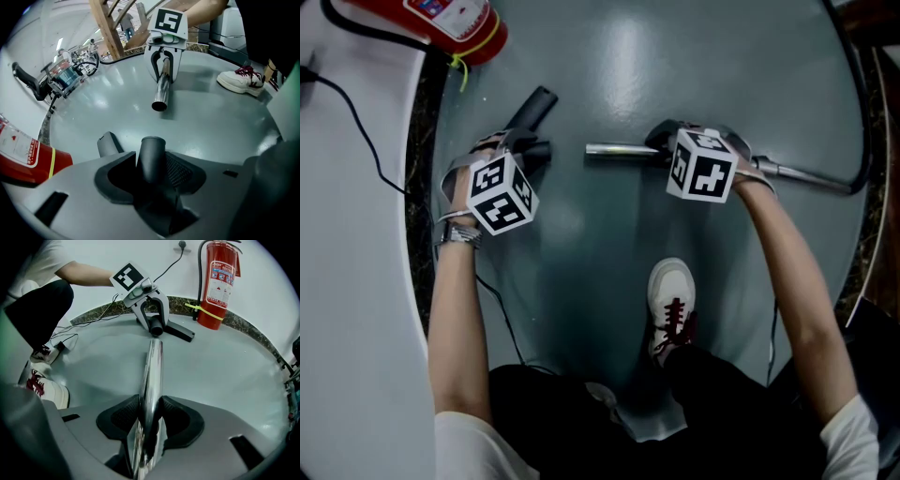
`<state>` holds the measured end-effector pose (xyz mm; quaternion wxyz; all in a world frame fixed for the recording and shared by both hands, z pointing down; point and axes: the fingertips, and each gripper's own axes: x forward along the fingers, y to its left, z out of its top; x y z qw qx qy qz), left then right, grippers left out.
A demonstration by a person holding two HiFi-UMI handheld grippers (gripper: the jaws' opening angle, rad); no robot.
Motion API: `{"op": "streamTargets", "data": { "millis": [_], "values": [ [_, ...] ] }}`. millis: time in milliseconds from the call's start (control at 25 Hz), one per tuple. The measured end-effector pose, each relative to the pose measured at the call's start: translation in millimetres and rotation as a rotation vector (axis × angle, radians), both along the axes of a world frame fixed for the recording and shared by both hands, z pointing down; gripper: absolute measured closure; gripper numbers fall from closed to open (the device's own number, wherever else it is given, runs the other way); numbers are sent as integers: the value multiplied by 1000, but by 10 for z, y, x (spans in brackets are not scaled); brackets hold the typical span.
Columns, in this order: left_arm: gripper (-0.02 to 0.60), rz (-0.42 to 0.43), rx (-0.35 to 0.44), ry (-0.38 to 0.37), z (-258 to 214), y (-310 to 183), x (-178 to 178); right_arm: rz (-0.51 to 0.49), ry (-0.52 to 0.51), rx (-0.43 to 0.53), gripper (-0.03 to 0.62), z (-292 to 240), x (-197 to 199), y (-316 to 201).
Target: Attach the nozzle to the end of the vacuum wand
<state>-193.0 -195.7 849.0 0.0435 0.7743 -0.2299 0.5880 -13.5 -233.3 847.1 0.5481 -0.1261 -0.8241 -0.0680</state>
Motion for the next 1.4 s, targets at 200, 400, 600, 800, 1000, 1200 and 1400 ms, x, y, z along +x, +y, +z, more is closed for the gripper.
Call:
{"op": "streamTargets", "data": {
  "millis": [200,400,600,800,1000,1200,1400],
  "values": [
    [397,-37,0,65,-84,-28,73,1,-18,-3,427,-143,20,32],
    [399,-34,-5,111,-151,-22,192,4,-32,14,427,-238,26,42],
    [399,-29,4,143,-241,-32,263,3,-26,23,427,-279,38,68],
    [399,16,1,146,-301,14,393,6,-22,35,427,-305,35,55],
    [399,60,-4,127,-257,75,516,6,-13,37,427,-272,49,100],
    [399,82,-7,143,-257,79,627,5,-5,35,427,-239,63,151],
    [399,98,-17,171,-267,73,737,12,-15,41,427,-251,47,127]
  ]
}}
